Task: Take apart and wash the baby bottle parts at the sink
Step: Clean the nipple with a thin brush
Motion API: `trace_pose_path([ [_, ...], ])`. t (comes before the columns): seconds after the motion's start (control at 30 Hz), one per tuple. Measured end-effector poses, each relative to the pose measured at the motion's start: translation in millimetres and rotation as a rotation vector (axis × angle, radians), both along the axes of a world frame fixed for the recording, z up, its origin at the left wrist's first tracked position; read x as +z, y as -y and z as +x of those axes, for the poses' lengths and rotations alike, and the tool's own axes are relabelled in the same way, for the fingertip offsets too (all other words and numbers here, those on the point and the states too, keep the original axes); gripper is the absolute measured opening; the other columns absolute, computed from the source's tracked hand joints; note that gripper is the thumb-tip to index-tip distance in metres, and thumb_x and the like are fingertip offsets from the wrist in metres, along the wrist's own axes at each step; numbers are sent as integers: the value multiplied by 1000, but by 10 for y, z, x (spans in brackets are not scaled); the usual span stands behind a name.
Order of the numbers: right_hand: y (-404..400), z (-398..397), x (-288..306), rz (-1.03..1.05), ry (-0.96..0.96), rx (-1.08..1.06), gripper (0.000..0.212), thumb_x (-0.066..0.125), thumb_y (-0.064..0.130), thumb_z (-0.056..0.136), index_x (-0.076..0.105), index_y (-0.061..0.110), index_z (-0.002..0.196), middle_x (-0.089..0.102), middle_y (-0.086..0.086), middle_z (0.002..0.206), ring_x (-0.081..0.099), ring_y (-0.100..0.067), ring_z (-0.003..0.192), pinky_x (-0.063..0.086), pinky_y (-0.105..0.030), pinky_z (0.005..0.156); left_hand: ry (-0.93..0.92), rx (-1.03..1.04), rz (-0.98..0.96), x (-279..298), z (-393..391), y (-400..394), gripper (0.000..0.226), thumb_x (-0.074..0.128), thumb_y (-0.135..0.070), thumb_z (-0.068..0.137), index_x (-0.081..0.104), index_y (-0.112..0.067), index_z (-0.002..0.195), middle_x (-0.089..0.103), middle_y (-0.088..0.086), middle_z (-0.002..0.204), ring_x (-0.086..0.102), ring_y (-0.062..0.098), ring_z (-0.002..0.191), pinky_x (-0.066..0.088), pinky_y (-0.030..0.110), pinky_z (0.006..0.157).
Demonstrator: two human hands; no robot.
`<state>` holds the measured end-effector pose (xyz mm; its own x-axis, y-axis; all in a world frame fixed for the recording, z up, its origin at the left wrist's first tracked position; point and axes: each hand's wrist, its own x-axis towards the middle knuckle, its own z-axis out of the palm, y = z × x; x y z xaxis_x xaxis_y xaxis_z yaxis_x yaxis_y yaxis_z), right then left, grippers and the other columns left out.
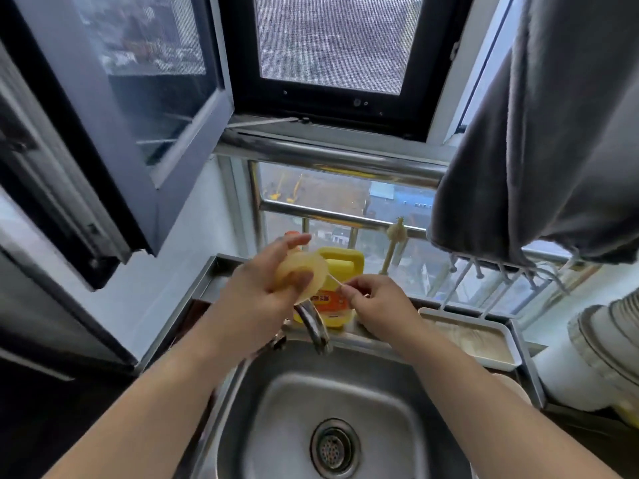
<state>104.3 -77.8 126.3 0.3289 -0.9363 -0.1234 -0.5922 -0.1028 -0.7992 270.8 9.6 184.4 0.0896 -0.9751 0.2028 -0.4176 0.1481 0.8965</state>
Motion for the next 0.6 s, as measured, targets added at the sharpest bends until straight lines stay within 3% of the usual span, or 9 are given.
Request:
trace_pose_path([
  [0.07,7,59,16,25,-24,15,19,53,26,96,70,20,103,67,4,91,60,-12,84,46,-26,71,271,59,-93,-12,146,107,52,59,-22,91,41,-26,139,60,-5,94,58,4,72,42,9,65],
  [0.13,25,108,17,30,-31,24,20,52,23,96,69,19,106,65,5,87,57,-9,77,42,-22,64,385,84,-109,5,248,232,61,59,-19,91,30,-22,145,62,3,92,60,17,76,45,24,70],
  [0.23,53,175,16,62,-62,7,18,52,23,96,68,20,105,63,7,81,54,-3,65,40,-19,55,501,104,-71,-29,352,446,52,58,-9,91,36,-15,138,63,2,87,61,27,83,42,31,69],
  [0.33,105,218,-14,87,-77,-15,18,53,25,96,68,21,106,66,5,86,62,-10,82,52,-28,74,515,146,-30,-53,436,663,27,61,-10,89,55,-8,115,63,5,88,59,26,78,35,25,62],
  [0.43,140,244,-26,88,-86,-11,18,53,25,96,67,21,106,66,5,88,62,-12,87,48,-26,72,477,136,56,-89,492,861,5,62,-13,89,64,-11,93,55,-7,71,50,13,65,33,17,52],
  [0.53,163,251,-54,88,-78,-2,20,52,24,96,68,19,108,66,6,86,63,-11,86,46,-22,70,457,107,148,-165,551,998,11,63,-16,89,64,-14,99,54,-7,75,52,19,76,34,21,58],
  [0.6,168,251,-69,97,-69,3,20,53,24,96,67,19,109,66,6,86,63,-11,86,48,-23,75,422,90,170,-210,594,1027,22,65,-16,87,58,-18,108,55,-1,78,53,21,72,40,26,57],
])
